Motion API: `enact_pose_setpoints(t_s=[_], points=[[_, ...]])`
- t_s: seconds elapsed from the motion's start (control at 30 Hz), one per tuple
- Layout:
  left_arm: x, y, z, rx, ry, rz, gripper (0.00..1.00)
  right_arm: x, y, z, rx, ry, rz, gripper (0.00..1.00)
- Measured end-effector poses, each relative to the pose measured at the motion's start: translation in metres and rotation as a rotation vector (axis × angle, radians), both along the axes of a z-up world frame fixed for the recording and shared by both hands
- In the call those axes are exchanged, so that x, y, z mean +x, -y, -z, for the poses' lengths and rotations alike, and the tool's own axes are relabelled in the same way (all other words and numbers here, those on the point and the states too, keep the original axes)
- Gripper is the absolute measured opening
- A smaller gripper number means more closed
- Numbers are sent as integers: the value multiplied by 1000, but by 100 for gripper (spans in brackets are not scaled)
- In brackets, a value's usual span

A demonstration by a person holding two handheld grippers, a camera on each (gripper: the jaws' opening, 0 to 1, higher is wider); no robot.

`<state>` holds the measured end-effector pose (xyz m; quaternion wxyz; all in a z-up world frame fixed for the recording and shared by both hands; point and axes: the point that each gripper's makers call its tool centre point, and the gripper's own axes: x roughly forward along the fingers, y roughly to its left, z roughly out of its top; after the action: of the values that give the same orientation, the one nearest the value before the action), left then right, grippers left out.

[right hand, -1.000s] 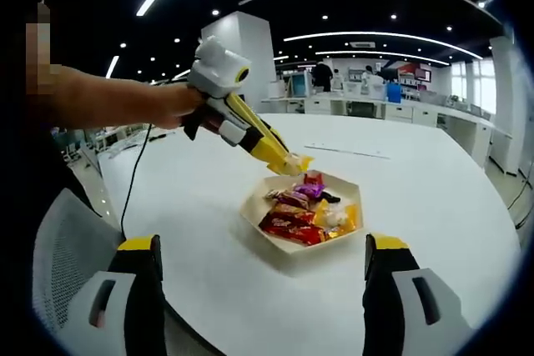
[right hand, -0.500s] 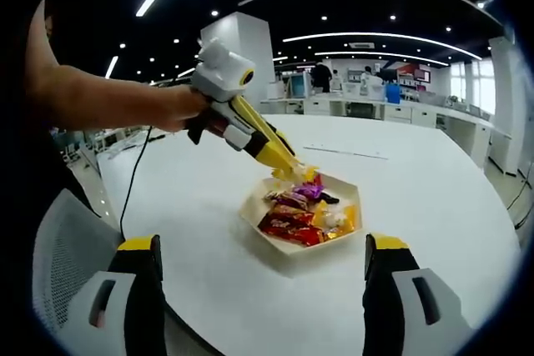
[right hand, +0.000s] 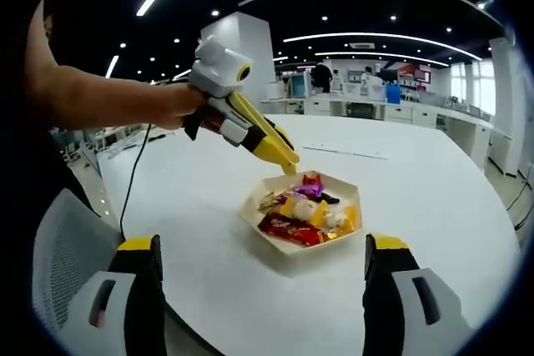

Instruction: Place the target food into the container with the food tongs after gripping and lifting it, then release it inside without dropping or visibly crushing the food.

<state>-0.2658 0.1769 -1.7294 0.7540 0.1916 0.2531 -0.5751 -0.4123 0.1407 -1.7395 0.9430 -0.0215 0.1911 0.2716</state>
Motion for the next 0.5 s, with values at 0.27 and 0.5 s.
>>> enact_pose_setpoints(t_s=[0.27, 0.5], points=[[-13, -2, -27, -88, 41, 78, 26, -1, -3, -2, -34, 7, -31, 99], [-19, -21, -53, -162, 63, 91, 26, 6, -12, -21, -43, 36, -92, 99]])
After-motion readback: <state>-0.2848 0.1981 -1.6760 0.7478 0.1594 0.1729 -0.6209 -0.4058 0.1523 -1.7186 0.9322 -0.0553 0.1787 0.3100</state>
